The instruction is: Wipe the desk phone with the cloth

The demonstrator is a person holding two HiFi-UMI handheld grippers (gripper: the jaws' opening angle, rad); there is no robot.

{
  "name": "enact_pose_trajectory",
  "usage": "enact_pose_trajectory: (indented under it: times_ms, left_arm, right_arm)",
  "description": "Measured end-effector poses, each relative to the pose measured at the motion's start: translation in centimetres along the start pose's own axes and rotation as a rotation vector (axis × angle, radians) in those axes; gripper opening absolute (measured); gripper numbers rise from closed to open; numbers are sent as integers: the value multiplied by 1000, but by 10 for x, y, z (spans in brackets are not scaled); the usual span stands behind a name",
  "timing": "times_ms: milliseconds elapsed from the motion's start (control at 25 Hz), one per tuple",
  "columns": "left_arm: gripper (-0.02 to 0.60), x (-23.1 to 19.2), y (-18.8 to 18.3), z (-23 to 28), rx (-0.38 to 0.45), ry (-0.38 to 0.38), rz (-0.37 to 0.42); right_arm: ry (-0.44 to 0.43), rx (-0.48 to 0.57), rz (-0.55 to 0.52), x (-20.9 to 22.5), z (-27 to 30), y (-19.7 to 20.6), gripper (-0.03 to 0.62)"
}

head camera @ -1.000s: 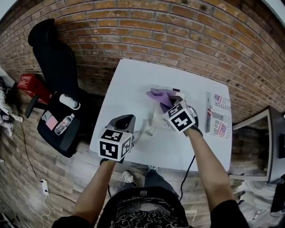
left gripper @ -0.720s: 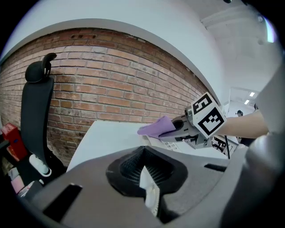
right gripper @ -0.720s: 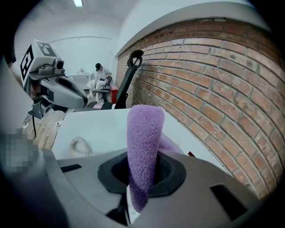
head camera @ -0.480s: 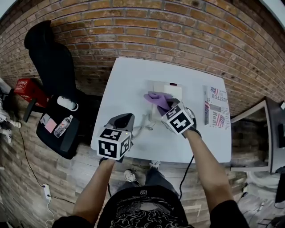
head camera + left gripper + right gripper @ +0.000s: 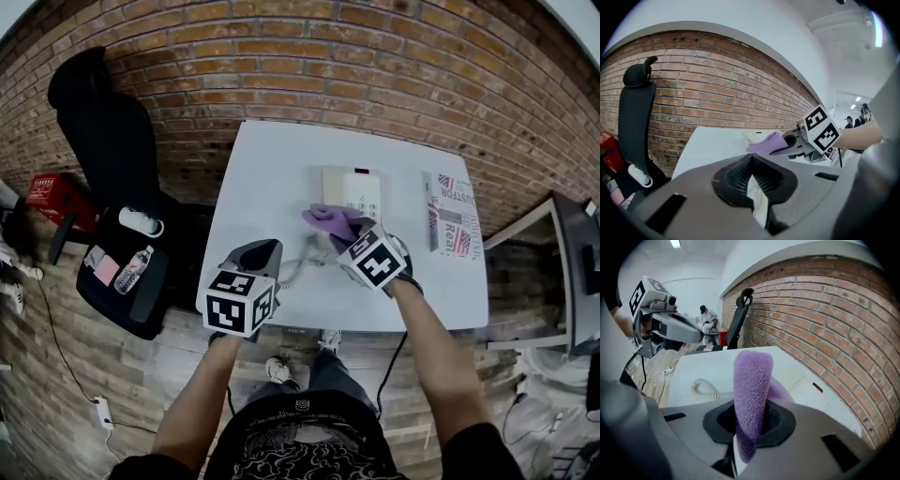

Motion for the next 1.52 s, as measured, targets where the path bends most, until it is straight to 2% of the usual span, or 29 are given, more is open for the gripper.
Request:
enact_pose_trajectory:
  times_ms: [440,680,880,1240,1520]
  left_arm:
    - [2,0,3,0,-4,37,2]
    - [2,-1,-3,10,-5,43,2]
    - [2,-2,-13,28,3,40,-4]
    - [2,1,-36,74,7,18,-15]
    - [2,-2,-47,105,-8,-29,-29]
  right_arm:
    - [-82,-49,19,-25,0,16,43]
    - [-108,-47,-1,-19,-10,14,44]
    - [-91,-8,-21,11,-30,0,44]
    - [-63,82,-37,91,-48,-35,44]
    - [-107,137,-55,149,-31,-60,44]
Point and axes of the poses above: the fingertips, and each gripper's own axes: z forward along the fingers, x to its right, y out of its underside, the point moved 10 cm from there along -z, backward along the fingers, and after that the axes turned 5 degrees about x, right-handed, at the moved point
